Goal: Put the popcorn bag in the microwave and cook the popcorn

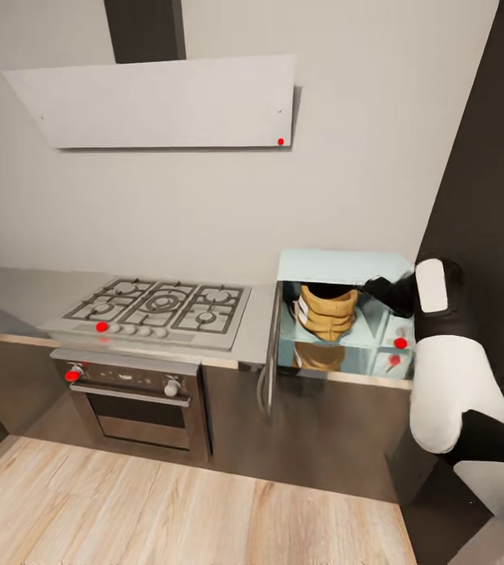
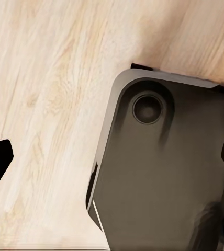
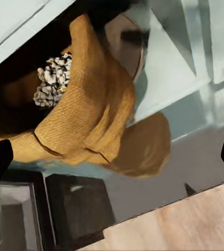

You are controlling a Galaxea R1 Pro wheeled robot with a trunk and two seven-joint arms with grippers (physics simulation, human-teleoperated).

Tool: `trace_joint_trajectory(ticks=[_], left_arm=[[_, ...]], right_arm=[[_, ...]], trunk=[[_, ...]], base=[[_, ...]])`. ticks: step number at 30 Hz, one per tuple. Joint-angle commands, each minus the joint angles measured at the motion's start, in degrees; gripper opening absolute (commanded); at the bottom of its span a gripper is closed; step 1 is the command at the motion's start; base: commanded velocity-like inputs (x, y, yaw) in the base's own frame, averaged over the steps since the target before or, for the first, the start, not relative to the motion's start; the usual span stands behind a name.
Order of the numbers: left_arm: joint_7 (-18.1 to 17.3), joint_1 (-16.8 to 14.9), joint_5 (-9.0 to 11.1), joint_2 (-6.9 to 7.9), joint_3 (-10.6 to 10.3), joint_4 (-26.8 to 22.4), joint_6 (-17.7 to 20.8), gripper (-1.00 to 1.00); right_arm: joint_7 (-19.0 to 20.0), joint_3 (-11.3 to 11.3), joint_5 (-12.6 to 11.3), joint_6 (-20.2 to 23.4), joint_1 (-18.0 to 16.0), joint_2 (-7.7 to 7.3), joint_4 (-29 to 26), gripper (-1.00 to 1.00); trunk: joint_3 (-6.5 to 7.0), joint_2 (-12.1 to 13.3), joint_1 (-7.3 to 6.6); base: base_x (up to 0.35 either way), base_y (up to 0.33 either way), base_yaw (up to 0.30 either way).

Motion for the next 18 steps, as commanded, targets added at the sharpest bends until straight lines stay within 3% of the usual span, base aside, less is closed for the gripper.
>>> trace_joint_trajectory(ticks=[1,3,6,8,9,10,11,13,15,18], left_arm=[[0.11,0.02,0.06,-0.01,0.04,-0.1,-0.06,1.0],[0.11,0.02,0.09,-0.01,0.04,-0.1,-0.06,1.0],[0.11,0.02,0.05,-0.01,0.04,-0.14,-0.06,1.0],[0.11,0.02,0.05,-0.01,0.04,-0.27,-0.08,1.0],[0.11,0.02,0.05,-0.01,0.04,-0.35,-0.12,1.0],[0.11,0.02,0.05,-0.01,0.04,-0.4,-0.13,1.0],[0.11,0.02,0.02,-0.01,0.04,-0.43,-0.14,1.0],[0.11,0.02,-0.03,0.06,0.04,-0.66,-0.21,1.0],[0.11,0.02,-0.01,0.06,0.04,-0.87,-1.25,1.0],[0.11,0.02,0.04,-0.03,0.16,-1.04,-8.89,1.0]], right_arm=[[1.08,1.44,-0.72,0.11,3.07,0.04,-4.67,1.0],[6.01,5.02,-0.58,0.11,10.03,0.01,-13.35,1.0],[14.4,7.2,-0.4,-0.75,22.33,-0.41,-23.98,1.0],[19.34,9.62,0.81,-10.65,29.08,-0.67,-25.84,1.0],[21.55,12.71,3.47,-17.27,31.65,-0.74,-26.1,1.0],[23.25,15.77,7.63,-24.16,34.0,-0.77,-26.19,1.0],[24.2,17.53,11.21,-28.87,35.59,-0.74,-26.19,1.0],[28.77,20.68,22.77,-41.75,39.56,-0.13,-24.13,1.0],[33.07,21.11,25.16,-45.14,40.31,0.06,-21.11,1.0],[35.08,21.46,25.89,-53.81,40.54,0.0,-13.46,1.0]], trunk=[[-0.06,-0.05,-0.02],[-0.06,-0.05,-0.02],[-0.06,-0.05,-0.02],[-0.06,-0.05,-0.02],[-0.06,-0.05,-0.02],[-0.06,-0.05,-0.02],[-0.06,-0.05,-0.02],[-0.06,-0.05,-0.02],[-0.06,-0.05,-0.02],[-0.06,-0.05,-0.02]], base=[[-0.13,0.0,0.0],[-0.05,0.0,0.0],[-0.01,0.0,0.0],[-0.002,0.0,0.0],[0.0,0.0,0.0],[0.0,0.0,0.0],[0.0,0.0,0.0],[0.0,0.0,0.0],[0.0,0.0,0.0],[0.0,0.0,0.0]])
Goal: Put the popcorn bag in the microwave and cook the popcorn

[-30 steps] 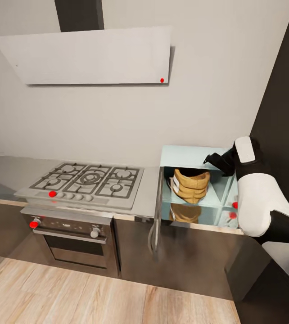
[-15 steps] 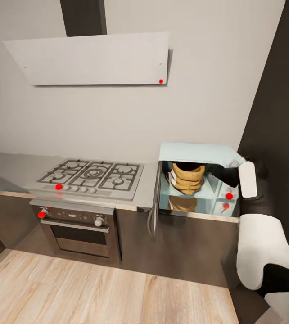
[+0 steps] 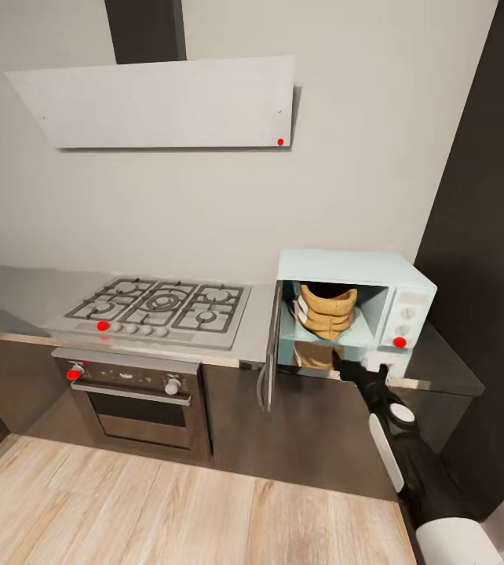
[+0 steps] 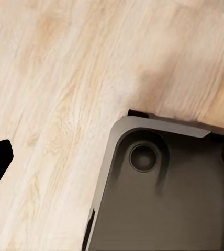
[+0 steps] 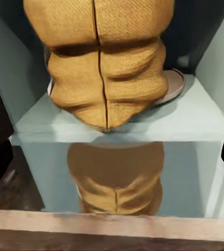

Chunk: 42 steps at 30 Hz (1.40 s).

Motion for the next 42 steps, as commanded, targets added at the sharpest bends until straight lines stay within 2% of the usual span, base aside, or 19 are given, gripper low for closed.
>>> trace_joint_trajectory(ticks=[1,3,5,8,13,16,18,21,27,42], left_arm=[[0.17,0.03,-0.08,-0.04,0.04,-0.13,-1.28,1.0],[0.17,0.03,-0.08,-0.06,0.03,-0.19,-2.17,1.0],[0.17,0.03,-0.11,-0.49,-0.02,-0.17,-2.41,1.0],[0.17,0.03,0.05,-0.85,-0.17,-0.11,-2.14,1.0],[0.17,0.03,0.18,-0.93,-0.12,-0.03,-1.98,1.0],[0.17,0.03,0.15,-0.96,-0.11,-0.03,-2.0,1.0],[0.17,0.03,0.04,-0.96,-0.11,-0.03,-2.25,1.0],[0.17,0.03,0.01,-0.96,-0.13,-0.05,-2.46,1.0],[0.17,0.03,0.01,-0.95,-0.12,-0.1,-2.48,1.0],[0.17,0.03,0.1,-0.99,-0.15,-0.04,-2.32,1.0]], right_arm=[[0.19,-0.02,-0.36,-1.14,-0.02,-0.16,2.86,1.0],[0.3,-0.05,-0.02,-2.49,0.0,-0.19,5.98,1.0],[0.33,-0.05,0.4,-2.99,-0.02,-0.18,6.55,1.0],[0.21,-0.03,0.62,-2.79,-0.02,-0.13,4.25,1.0],[-0.05,0.04,0.74,-2.58,0.08,0.16,3.44,1.0],[-0.03,0.04,0.74,-2.39,0.09,0.19,-0.09,1.0],[-0.04,0.08,0.74,-0.76,0.09,0.18,-4.42,1.0],[-0.38,0.04,0.74,3.61,0.09,0.17,-6.54,1.0],[-0.2,0.13,0.7,4.11,0.09,0.23,-6.89,1.0],[-0.31,0.2,0.74,4.11,0.09,0.29,-8.37,1.0]], trunk=[[-0.05,-0.05,0.0],[-0.05,-0.05,0.0],[-0.05,-0.05,0.0],[-0.05,-0.05,0.0],[-0.05,-0.05,0.0],[-0.05,-0.05,0.0],[-0.05,-0.05,0.0],[-0.05,-0.05,0.0],[-0.01,-0.05,0.0],[-0.01,-0.05,0.0]], base=[[0.0,0.0,0.0],[0.0,0.0,0.0],[0.0,0.0,0.0],[0.054,0.0,0.0],[0.15,0.0,0.0],[0.183,0.0,0.0],[0.06,0.0,0.0],[0.104,0.0,0.0],[0.153,0.0,0.138],[0.147,-0.007,0.005]])
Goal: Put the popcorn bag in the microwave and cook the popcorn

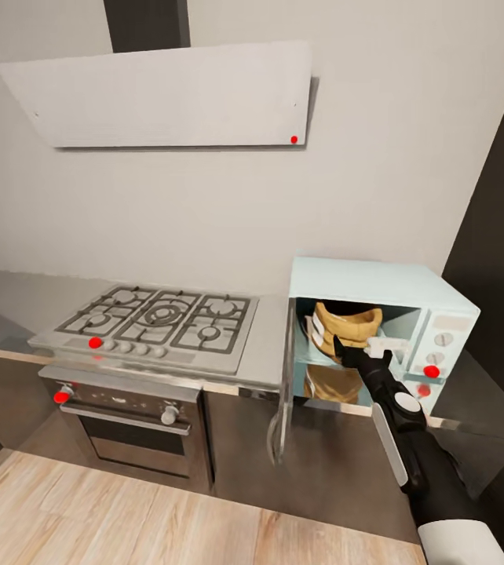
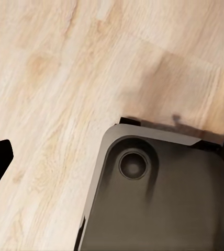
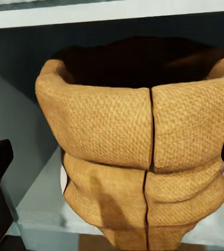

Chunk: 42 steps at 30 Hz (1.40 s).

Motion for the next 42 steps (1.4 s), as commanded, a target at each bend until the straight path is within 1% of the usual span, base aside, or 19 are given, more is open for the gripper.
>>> trace_joint_trajectory(ticks=[1,20,25,27,29,36,42], left_arm=[[0.18,0.02,-0.1,0.0,0.03,-0.1,-0.06,1.0],[0.18,0.02,-0.1,-0.03,0.03,-0.1,-0.05,1.0],[0.18,0.02,-0.1,0.01,0.03,-0.13,0.02,1.0],[0.18,0.02,-0.09,0.03,0.03,-0.13,0.06,1.0],[0.18,0.02,-0.05,0.03,-0.01,-0.12,0.15,1.0],[0.18,0.02,-0.02,0.04,0.03,-0.09,0.12,1.0],[0.19,0.02,-0.01,0.02,0.03,-0.09,0.14,1.0]], right_arm=[[-0.03,0.01,-0.43,0.31,-0.02,-0.03,-0.52,1.0],[-0.37,0.12,-0.32,0.38,-0.02,-0.01,-1.16,1.0],[-1.7,0.02,0.32,0.38,-0.02,0.09,-0.63,1.0],[-3.3,0.02,1.59,0.38,-0.02,0.1,-0.34,1.0],[-4.09,-0.18,2.13,0.38,-0.02,0.1,-0.21,1.0],[-4.31,-0.25,2.12,0.33,-0.02,0.1,0.19,1.0],[-4.28,-0.16,2.15,0.38,-0.02,0.1,0.17,1.0]], trunk=[[-0.06,-0.04,0.03],[-0.06,-0.04,0.03],[-0.06,-0.04,0.03],[-0.06,-0.04,0.03],[-0.06,-0.04,0.03],[-0.06,-0.04,0.03],[-0.06,-0.04,0.03]], base=[[0.172,0.0,0.0],[0.03,0.0,0.0],[0.0,0.0,0.0],[0.013,0.0,0.0],[0.148,0.0,0.0],[0.053,0.0,0.0],[0.152,0.0,0.0]])
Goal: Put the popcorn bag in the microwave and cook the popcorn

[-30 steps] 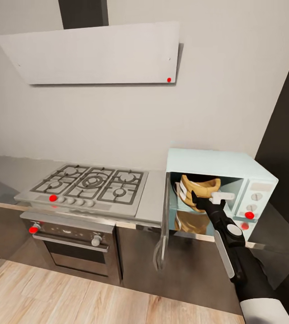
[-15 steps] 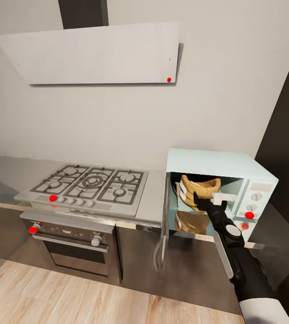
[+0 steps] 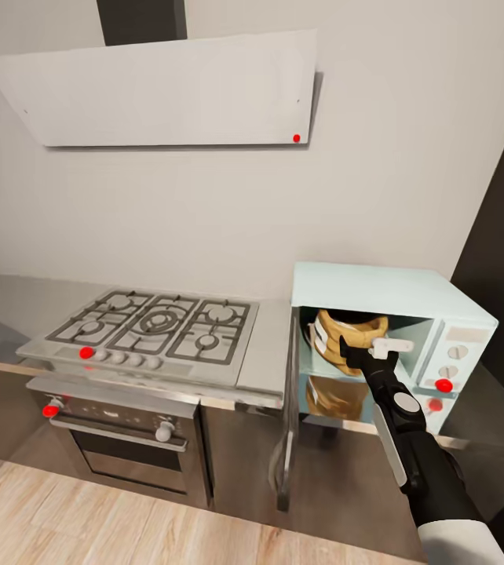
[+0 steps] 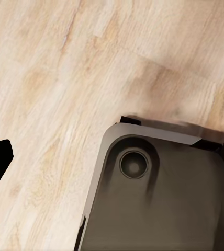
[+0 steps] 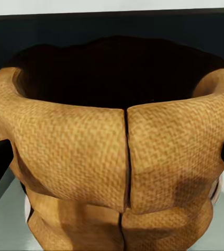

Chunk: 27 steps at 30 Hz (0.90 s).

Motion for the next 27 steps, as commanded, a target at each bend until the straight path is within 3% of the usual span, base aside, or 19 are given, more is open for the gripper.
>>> trace_joint_trajectory(ticks=[1,27], left_arm=[[0.18,0.03,-0.12,0.0,0.03,-0.11,-0.08,1.0],[0.19,0.03,-0.11,-0.03,0.03,-0.11,0.0,1.0]], right_arm=[[-0.22,0.08,-0.2,0.32,-0.03,-0.03,-0.09,1.0],[-0.16,-0.01,0.21,1.11,-0.03,-0.03,-0.2,1.0]], trunk=[[-0.06,-0.04,0.02],[-0.06,-0.04,0.02]], base=[[0.041,0.0,0.0],[0.069,0.0,0.0]])
